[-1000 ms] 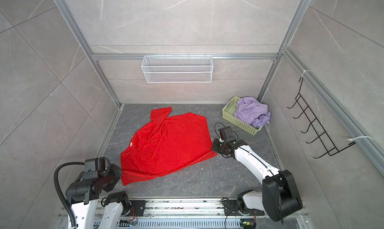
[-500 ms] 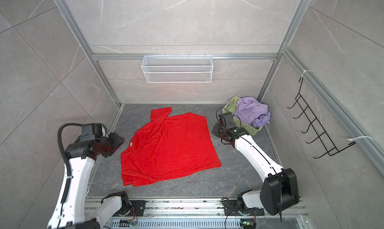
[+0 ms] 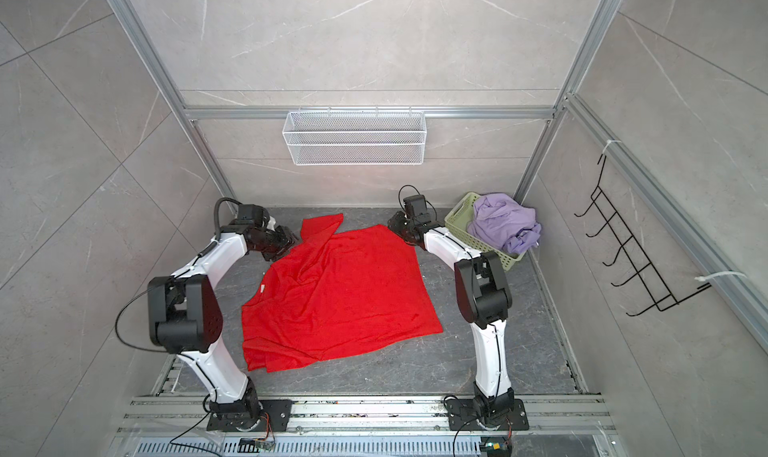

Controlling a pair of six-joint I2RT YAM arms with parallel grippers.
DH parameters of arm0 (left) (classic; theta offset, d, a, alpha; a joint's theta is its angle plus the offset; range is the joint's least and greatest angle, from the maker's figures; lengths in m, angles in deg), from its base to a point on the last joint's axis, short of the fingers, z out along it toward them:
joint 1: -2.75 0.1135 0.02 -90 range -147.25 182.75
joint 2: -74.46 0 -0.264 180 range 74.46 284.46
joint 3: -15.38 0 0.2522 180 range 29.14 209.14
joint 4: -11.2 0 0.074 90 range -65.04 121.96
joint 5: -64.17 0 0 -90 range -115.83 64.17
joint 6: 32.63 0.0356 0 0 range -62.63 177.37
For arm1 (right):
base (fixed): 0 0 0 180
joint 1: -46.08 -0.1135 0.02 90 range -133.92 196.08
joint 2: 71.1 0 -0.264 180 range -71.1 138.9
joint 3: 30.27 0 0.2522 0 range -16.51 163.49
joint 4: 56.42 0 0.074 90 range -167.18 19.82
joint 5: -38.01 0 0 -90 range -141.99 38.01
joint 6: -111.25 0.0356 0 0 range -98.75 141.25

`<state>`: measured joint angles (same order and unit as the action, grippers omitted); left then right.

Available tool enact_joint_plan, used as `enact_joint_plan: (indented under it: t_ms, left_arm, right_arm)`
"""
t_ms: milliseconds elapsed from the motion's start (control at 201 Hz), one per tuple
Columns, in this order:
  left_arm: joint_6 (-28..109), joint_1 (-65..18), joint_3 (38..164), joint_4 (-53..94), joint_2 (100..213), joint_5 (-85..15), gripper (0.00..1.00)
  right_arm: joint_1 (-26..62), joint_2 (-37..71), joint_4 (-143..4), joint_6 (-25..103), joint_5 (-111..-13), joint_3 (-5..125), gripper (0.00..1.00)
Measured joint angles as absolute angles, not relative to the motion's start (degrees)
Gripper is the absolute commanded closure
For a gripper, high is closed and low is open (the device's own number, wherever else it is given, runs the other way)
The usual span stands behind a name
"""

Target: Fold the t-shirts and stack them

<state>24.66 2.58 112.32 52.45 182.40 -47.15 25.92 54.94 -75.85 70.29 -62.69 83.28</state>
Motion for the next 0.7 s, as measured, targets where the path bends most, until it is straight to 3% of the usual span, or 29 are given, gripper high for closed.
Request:
enact_joint_plan:
  t_ms: [189,423,697]
  left_arm:
    - [22.7,2.52,117.81,50.02,192.82,-46.97,0.4]
    - [20.73,2.65,120.41,48.56,197.52,-44.74,0.4]
    - [17.95,5.36,118.48,48.01,197.72,-41.38,0.41]
  right_arm:
    - [25.31,67.18,-75.63,73.85,-64.7,96.29,0.57]
    - [24.02,77.8,-81.49,75.38,-64.22,110.65,0.59]
    - [23.04,79.77,-89.38,75.51,-61.36,113.12,0.59]
